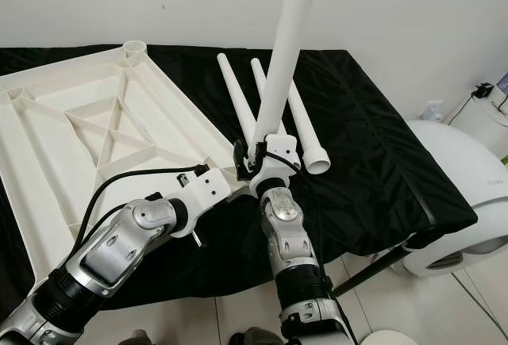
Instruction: Building children table
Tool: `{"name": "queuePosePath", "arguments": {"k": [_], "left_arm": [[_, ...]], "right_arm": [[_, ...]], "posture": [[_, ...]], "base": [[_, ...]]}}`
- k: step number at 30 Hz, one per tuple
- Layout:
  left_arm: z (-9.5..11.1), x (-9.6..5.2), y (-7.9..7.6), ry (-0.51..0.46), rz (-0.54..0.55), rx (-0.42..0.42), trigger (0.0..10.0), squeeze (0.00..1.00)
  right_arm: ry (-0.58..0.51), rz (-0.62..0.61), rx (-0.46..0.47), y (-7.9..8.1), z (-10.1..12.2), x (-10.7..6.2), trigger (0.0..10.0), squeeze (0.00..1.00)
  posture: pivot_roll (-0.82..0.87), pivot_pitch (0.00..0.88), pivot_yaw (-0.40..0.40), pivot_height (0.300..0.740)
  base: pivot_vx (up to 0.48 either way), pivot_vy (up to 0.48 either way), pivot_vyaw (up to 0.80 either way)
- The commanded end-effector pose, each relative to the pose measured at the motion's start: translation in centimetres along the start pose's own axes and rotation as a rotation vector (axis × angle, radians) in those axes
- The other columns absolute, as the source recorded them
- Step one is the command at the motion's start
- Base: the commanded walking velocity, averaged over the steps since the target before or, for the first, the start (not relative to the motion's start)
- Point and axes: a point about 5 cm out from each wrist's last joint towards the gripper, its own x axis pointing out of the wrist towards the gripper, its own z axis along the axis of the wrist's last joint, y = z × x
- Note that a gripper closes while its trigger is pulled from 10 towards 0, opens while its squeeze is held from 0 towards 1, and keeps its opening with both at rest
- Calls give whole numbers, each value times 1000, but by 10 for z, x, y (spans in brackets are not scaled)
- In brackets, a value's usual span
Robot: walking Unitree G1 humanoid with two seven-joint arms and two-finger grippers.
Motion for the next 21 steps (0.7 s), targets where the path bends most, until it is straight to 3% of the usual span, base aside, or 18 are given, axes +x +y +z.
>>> {"name": "queuePosePath", "arguments": {"k": [1, 4, 5, 12, 16, 21], "left_arm": [[-2, 8, -26, -1, -154, 1, 10000, 0], [-2, 9, -26, -2, -153, 3, 10000, 0], [-2, 9, -26, -2, -152, 3, 10000, 0], [-2, 9, -25, -2, -152, 6, 10000, 0], [-2, 9, -25, -2, -153, 6, 10000, 0], [-1, 9, -25, -3, -153, 6, 10000, 0]], "right_arm": [[12, -9, -11, -7, -1, -1, 10000, 1000], [14, 15, -12, -16, -1, -2, 10000, 980], [20, 48, -8, -17, -1, -2, 10000, 0], [25, 253, -63, -28, 2, -2, 10000, 0], [38, 434, -127, -43, 9, -3, 10000, 0], [43, 476, -140, -49, 11, -3, 10000, 0]], "posture": [[25, 0, -100, 740], [23, 0, -99, 740], [23, 0, -99, 740], [24, 0, -98, 740], [22, 0, -97, 740], [22, 0, -96, 740]], "base": [[0, 0, 0], [0, 0, 0], [0, 0, 0], [0, 0, 0], [0, 0, 0], [0, 0, 0]]}}
